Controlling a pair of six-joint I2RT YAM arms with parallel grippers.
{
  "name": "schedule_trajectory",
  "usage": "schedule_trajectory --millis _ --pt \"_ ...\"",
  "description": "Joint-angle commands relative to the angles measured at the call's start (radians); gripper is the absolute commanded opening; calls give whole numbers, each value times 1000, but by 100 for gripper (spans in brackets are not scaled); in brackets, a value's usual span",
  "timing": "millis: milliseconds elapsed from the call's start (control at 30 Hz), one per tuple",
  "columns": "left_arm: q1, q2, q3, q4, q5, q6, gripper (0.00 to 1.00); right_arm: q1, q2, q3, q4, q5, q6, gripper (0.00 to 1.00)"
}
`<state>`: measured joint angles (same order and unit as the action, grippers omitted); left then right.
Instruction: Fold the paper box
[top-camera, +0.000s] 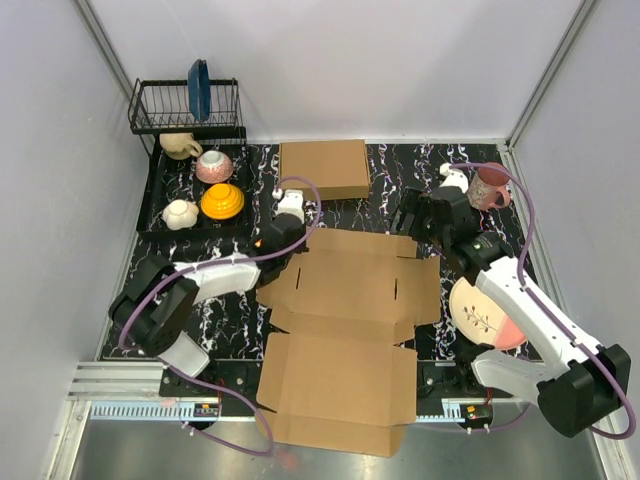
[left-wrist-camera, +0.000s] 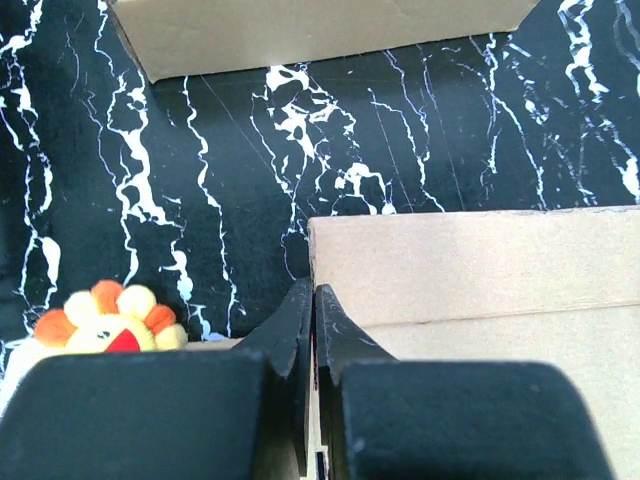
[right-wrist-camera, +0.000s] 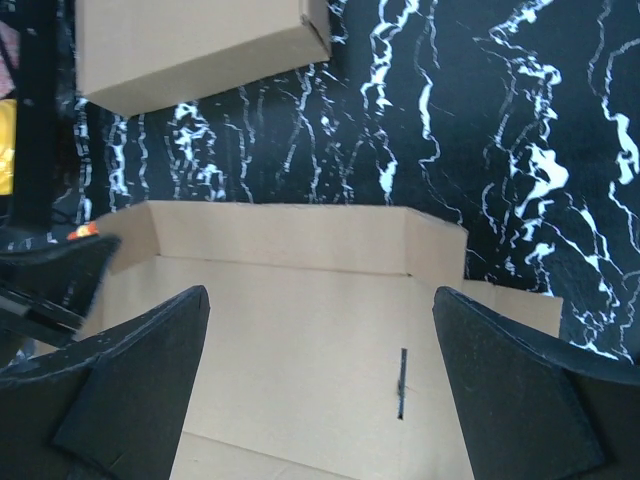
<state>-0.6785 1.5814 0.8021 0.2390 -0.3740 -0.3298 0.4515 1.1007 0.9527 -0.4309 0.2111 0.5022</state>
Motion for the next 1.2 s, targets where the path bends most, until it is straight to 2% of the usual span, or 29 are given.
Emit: schedule_trajectory --millis 0,33,133,300,400,533,733,967,1167 --pt "-16 -78 -186 526 11 -49 2 1 11 77 6 -50 -27 100" --pt "-23 -86 -273 612 -2 -43 2 1 14 78 3 -68 -24 100" --pt "-53 -77 -389 866 -54 -14 2 1 10 72 -2 -111 -30 99" --pt "-137 20 -504 1237 -91 37 5 1 36 87 -40 -240 -62 98" --pt "-185 81 -543 1353 -126 63 5 3 93 145 -112 -357 -106 96" --pt "-239 140 -544 1427 -169 130 2 24 155 218 -187 -455 -207 94" --pt "-314 172 -526 1427 -221 230 0 47 249 262 -175 -472 -379 95" --pt "-342 209 -509 1427 -261 229 0 70 459 278 -44 -510 -475 92" --pt "-342 204 -512 1427 -278 236 0 87 481 181 185 -424 -533 93"
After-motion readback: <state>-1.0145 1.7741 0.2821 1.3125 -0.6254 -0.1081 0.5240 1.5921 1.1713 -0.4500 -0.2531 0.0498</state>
